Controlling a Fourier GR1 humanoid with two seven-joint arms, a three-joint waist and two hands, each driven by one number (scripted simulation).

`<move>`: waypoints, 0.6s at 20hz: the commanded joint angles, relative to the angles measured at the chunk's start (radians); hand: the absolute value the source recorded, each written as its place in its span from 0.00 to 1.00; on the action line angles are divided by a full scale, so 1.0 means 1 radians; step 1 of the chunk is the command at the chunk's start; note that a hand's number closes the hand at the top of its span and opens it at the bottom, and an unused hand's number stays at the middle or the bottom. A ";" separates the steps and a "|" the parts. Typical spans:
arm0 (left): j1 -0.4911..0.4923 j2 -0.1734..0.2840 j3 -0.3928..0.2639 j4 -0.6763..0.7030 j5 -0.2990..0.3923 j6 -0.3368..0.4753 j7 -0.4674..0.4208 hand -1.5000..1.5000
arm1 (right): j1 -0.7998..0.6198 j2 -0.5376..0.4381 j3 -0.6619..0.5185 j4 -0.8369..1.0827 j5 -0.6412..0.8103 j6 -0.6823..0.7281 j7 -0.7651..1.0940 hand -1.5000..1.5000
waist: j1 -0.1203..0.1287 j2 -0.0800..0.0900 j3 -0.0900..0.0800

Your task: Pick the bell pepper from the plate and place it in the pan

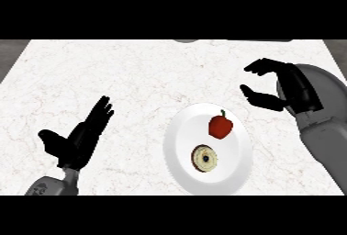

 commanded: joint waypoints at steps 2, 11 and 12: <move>-0.019 -0.042 -0.043 -0.011 0.025 -0.010 0.089 0.50 | -0.062 0.112 0.102 0.056 0.312 -0.271 0.066 0.00 | -0.008 -0.001 0.011; -0.033 -0.030 -0.035 -0.049 0.024 -0.013 0.134 0.50 | -0.240 0.164 0.349 0.198 0.446 0.272 0.525 0.00 | 0.007 -0.008 0.004; -0.071 -0.053 -0.042 -0.027 0.006 0.018 0.149 0.50 | -0.278 0.190 0.359 0.213 0.427 0.352 0.567 0.00 | 0.000 -0.004 0.004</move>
